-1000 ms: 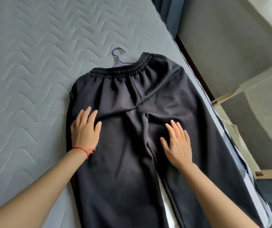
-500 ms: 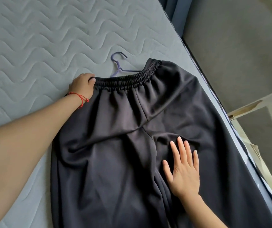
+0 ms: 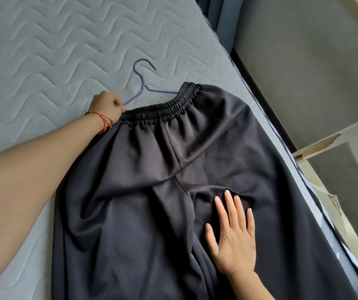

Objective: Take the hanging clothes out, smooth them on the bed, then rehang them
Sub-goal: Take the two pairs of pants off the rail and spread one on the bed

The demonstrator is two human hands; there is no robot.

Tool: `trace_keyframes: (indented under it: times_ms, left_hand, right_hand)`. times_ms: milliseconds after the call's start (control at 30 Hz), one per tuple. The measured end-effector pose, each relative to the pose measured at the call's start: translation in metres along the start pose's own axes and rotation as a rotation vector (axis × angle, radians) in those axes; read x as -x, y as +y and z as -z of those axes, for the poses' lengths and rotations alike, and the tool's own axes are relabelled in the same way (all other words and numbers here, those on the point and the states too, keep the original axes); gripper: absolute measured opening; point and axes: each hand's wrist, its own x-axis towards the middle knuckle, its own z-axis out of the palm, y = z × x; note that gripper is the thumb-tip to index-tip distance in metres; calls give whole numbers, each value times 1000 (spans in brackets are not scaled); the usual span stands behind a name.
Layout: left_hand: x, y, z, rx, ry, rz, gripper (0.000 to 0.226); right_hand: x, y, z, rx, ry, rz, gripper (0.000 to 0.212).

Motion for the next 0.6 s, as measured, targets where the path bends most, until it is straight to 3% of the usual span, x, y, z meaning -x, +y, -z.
trace_keyframes:
  times_ms: [100,233,333,433,600]
  left_hand:
    - [-10,12,4,92,143,25,24]
    - [-20,15,4,124,220,24,23]
    - [-19,6,-6,-79,263,44,25]
    - [-6,11,-7,-140,309,-8,44]
    - [76,-5,-8,-179,352,-282,49]
  right_hand:
    - [0,1,-2,-5,13,-1,65]
    - [-1,1,-2,-10,10,-1,65]
    - [-1,1,-2,-18,22,2,64]
    - [-1,2,-4,-22,22,4,64]
    - [-1,1,-4,-9,35,3,63]
